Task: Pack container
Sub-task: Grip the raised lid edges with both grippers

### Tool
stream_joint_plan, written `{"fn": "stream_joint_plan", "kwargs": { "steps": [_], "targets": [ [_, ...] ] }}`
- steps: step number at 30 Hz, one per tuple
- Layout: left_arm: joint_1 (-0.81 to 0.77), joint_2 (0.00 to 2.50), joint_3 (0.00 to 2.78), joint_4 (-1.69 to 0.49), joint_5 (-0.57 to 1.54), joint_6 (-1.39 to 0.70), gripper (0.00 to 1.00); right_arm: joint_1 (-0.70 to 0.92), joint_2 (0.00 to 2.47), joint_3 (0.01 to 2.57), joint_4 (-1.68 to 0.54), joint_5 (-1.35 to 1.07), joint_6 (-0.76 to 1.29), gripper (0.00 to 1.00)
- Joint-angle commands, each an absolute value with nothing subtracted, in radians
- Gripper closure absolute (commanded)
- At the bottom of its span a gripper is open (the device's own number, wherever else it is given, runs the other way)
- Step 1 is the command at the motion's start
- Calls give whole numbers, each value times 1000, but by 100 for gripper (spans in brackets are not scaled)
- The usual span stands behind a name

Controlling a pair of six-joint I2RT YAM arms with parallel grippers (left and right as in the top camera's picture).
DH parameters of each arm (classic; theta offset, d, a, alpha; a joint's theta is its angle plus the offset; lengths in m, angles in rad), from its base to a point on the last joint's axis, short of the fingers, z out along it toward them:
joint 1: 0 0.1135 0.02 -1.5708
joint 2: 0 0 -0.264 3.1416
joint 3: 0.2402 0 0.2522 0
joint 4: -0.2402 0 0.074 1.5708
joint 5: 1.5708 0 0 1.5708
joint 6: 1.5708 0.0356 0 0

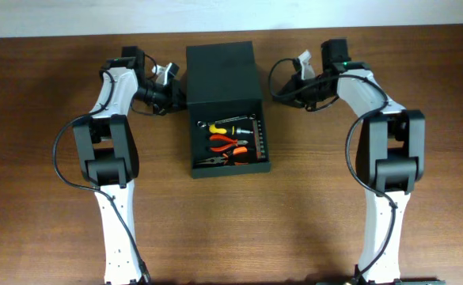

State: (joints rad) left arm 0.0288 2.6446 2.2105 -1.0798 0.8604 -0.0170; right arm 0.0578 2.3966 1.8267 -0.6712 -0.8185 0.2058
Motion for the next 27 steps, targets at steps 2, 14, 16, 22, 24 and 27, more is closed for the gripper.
{"fn": "stream_joint_plan", "kwargs": {
  "steps": [2, 14, 16, 22, 24, 27],
  "targets": [
    [34, 2647, 2210, -1062, 876, -38, 98, 78, 2436, 1827, -657, -817, 200, 96],
    [34, 2647, 2210, -908, 1069, -43, 98, 99, 2436, 1827, -479, -969, 253, 96],
    [34, 2647, 2210, -875, 1108, -58, 98, 99, 2436, 1827, -453, -969, 273, 96],
    [35, 2647, 2210, -838, 1137, -68, 98, 98, 2436, 1827, -421, -964, 297, 96],
    [35, 2647, 2210, -838, 1137, -68, 98, 98, 2436, 1827, -422, -964, 297, 96],
    [35, 2647, 2210, -837, 1137, -68, 98, 98, 2436, 1827, -421, -964, 297, 96]
  ]
}}
